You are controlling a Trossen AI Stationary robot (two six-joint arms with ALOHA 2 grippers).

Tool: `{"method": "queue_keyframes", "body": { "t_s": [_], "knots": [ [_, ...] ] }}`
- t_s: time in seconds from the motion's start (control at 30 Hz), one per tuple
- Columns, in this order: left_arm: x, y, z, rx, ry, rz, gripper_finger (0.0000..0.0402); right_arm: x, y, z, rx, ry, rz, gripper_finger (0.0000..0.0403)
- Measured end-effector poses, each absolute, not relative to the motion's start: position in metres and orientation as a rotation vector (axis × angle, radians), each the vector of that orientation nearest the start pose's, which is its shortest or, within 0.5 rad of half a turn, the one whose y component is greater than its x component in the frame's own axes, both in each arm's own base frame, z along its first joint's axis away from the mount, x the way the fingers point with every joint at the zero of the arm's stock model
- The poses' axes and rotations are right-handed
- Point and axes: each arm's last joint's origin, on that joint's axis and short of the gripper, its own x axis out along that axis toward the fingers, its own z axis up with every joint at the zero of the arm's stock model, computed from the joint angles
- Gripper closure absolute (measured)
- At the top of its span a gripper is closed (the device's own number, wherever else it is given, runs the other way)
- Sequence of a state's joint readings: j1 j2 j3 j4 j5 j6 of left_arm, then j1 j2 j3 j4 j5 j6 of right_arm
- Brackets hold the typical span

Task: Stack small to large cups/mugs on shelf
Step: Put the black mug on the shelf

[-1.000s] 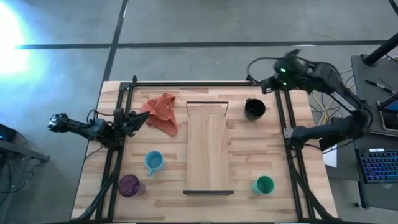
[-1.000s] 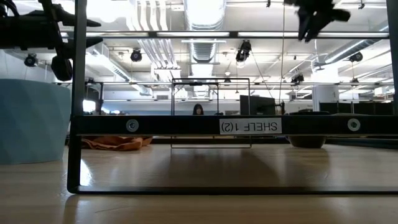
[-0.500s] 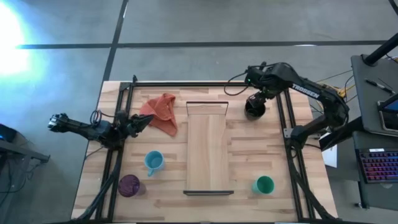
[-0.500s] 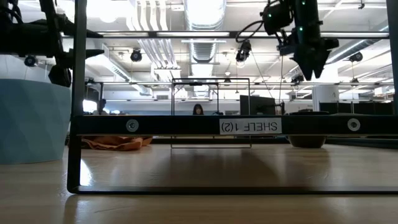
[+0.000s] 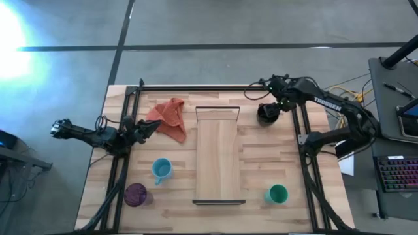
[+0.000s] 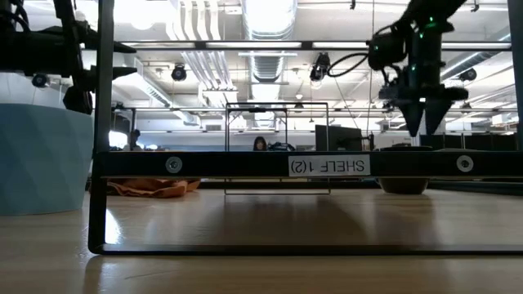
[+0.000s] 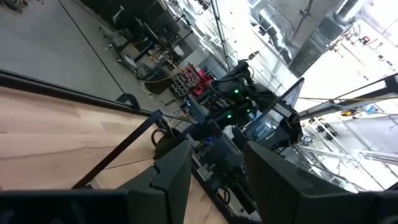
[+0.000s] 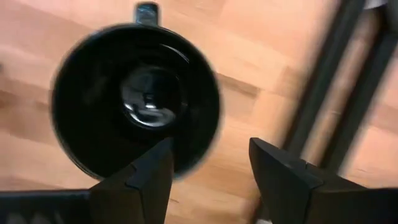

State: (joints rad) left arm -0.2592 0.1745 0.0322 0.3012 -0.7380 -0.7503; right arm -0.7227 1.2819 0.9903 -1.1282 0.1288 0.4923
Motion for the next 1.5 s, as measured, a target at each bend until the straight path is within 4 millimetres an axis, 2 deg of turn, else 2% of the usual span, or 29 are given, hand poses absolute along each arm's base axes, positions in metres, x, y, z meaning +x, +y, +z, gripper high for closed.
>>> {"method": "queue_keyframes", "body": {
  "t_s": [0.13,0.43,0.6,0.77,1.0,1.1,1.23,1.37,1.5],
  "knots": [
    [0.101,-0.007,0.188,-0.816,-0.318,0.403,0.0267,0.154,-0.151,0.23,0.841,1.191,-1.064,0.0202],
    [0.1,-0.006,0.189,-0.818,-0.332,0.436,0.0267,0.15,-0.169,0.205,0.833,1.199,-1.125,0.0212],
    [0.1,-0.006,0.189,-0.817,-0.333,0.439,0.0267,0.149,-0.171,0.19,0.853,1.244,-1.126,0.0234],
    [0.1,-0.005,0.189,-0.817,-0.337,0.452,0.0267,0.15,-0.171,0.18,0.88,1.278,-1.084,0.0275],
    [0.1,-0.005,0.189,-0.817,-0.34,0.461,0.0267,0.151,-0.166,0.182,1.028,1.248,-1.004,0.0354],
    [0.1,-0.005,0.189,-0.816,-0.34,0.461,0.0267,0.147,-0.157,0.186,1.08,1.3,-1.007,0.0375],
    [0.1,-0.005,0.189,-0.816,-0.34,0.461,0.0267,0.142,-0.146,0.191,1.129,1.348,-1.035,0.0369],
    [0.1,-0.005,0.188,-0.815,-0.338,0.462,0.0267,0.142,-0.138,0.202,1.097,1.294,-1.014,0.0348],
    [0.1,-0.005,0.188,-0.814,-0.337,0.462,0.0267,0.14,-0.13,0.212,1.076,1.249,-0.996,0.0361]
  ]
}}
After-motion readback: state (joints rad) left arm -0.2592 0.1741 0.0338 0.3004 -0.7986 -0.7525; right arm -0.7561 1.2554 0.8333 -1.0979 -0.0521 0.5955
